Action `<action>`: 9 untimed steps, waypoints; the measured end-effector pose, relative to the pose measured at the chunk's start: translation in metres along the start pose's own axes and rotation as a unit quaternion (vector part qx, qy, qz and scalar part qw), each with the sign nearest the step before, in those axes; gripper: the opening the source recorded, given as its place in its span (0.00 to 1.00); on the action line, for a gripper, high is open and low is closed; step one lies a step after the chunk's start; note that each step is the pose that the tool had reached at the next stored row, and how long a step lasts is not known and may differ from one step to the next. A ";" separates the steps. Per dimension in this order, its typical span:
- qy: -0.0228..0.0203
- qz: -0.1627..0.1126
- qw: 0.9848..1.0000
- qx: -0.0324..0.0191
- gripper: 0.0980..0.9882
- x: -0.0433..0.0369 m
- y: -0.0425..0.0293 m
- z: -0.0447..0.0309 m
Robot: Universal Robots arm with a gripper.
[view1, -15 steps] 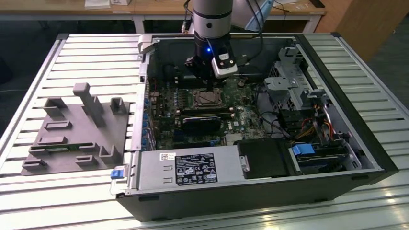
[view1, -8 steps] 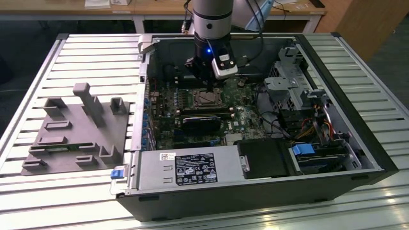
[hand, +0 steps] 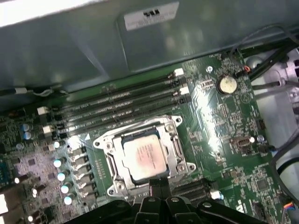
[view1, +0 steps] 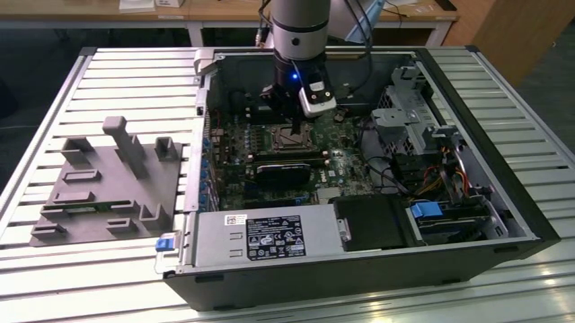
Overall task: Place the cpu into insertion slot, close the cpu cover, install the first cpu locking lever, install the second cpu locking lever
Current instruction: 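Install the second cpu locking lever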
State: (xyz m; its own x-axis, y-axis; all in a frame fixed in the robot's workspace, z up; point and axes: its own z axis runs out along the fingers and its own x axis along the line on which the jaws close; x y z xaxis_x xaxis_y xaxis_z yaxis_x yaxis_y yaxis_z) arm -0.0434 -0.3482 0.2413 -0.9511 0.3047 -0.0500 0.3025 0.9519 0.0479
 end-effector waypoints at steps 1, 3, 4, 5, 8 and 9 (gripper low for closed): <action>0.000 0.000 1.000 0.000 0.00 -0.0006 -0.0019 -0.0001; 0.000 0.000 1.000 0.000 0.00 -0.0018 -0.0056 -0.0001; 0.000 0.000 1.000 0.000 0.00 -0.0024 -0.0075 -0.0002; 0.000 0.000 1.000 0.000 0.00 -0.0029 -0.0092 -0.0003; 0.000 0.000 1.000 0.000 0.00 -0.0045 -0.0141 -0.0004; 0.000 0.000 1.000 0.000 0.00 -0.0050 -0.0156 -0.0005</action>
State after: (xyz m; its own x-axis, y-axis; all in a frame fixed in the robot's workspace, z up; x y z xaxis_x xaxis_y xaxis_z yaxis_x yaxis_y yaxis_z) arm -0.0434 -0.3646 0.2413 -0.9511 0.3047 -0.0500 0.3024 0.9520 0.0480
